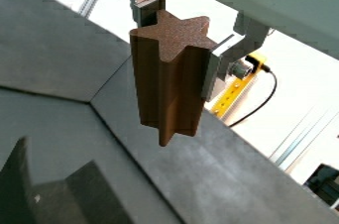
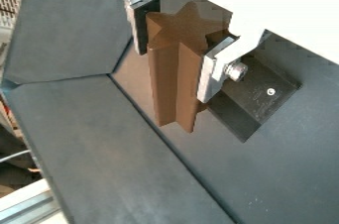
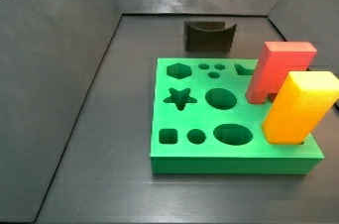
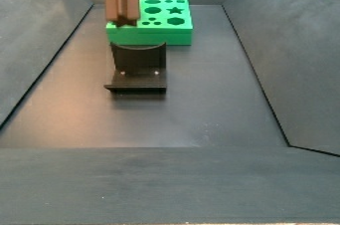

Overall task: Pick up the star object. Move up. Place the star object on the fixture. Regrasp the star object. Move to above the board. Insert the star object.
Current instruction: Move to above the board.

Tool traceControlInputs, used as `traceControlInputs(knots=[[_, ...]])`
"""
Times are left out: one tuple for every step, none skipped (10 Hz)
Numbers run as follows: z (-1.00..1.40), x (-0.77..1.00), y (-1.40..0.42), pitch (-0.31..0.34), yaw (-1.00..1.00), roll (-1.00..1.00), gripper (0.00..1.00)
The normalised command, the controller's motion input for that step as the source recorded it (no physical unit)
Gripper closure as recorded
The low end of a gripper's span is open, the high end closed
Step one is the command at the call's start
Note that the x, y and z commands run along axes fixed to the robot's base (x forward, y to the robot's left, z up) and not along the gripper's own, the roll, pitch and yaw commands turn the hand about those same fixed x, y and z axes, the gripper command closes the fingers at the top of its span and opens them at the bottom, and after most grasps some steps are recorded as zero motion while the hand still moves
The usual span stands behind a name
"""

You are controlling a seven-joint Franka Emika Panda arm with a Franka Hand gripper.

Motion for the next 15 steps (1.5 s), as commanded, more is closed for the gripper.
traceControlInputs(knots=[[0.9, 0.0, 0.0, 0.068, 0.01, -0.04, 1.0], [0.68, 0.0, 0.0, 0.082, 0.02, -0.04, 1.0], [0.57, 0.0, -0.01, 0.088, 0.03, -0.05, 1.0], [0.29, 0.01, -0.01, 0.107, 0.04, -0.05, 1.0], [0.18, 0.01, -0.01, 0.114, 0.05, -0.05, 1.0], [0.31, -0.53, -1.0, -0.025, -0.12, -1.0, 1.0], [0.32, -0.54, -1.0, -0.034, -0.12, -1.0, 1.0], [0.34, -0.57, -1.0, -0.043, -0.12, -1.0, 1.0], [0.32, -0.59, -1.0, -0.049, -0.13, -1.0, 1.0], [0.33, -0.6, -1.0, -0.048, -0.13, -1.0, 1.0], [0.34, -0.62, -1.0, -0.047, -0.14, -1.0, 1.0], [0.34, -0.64, -1.0, -0.045, -0.14, -1.0, 1.0], [0.35, -0.67, -1.0, -0.045, -0.14, -1.0, 1.0], [0.35, -0.7, -1.0, -0.049, -0.14, -1.0, 1.0], [0.24, -0.52, -0.66, -0.054, -0.13, -1.0, 1.0]])
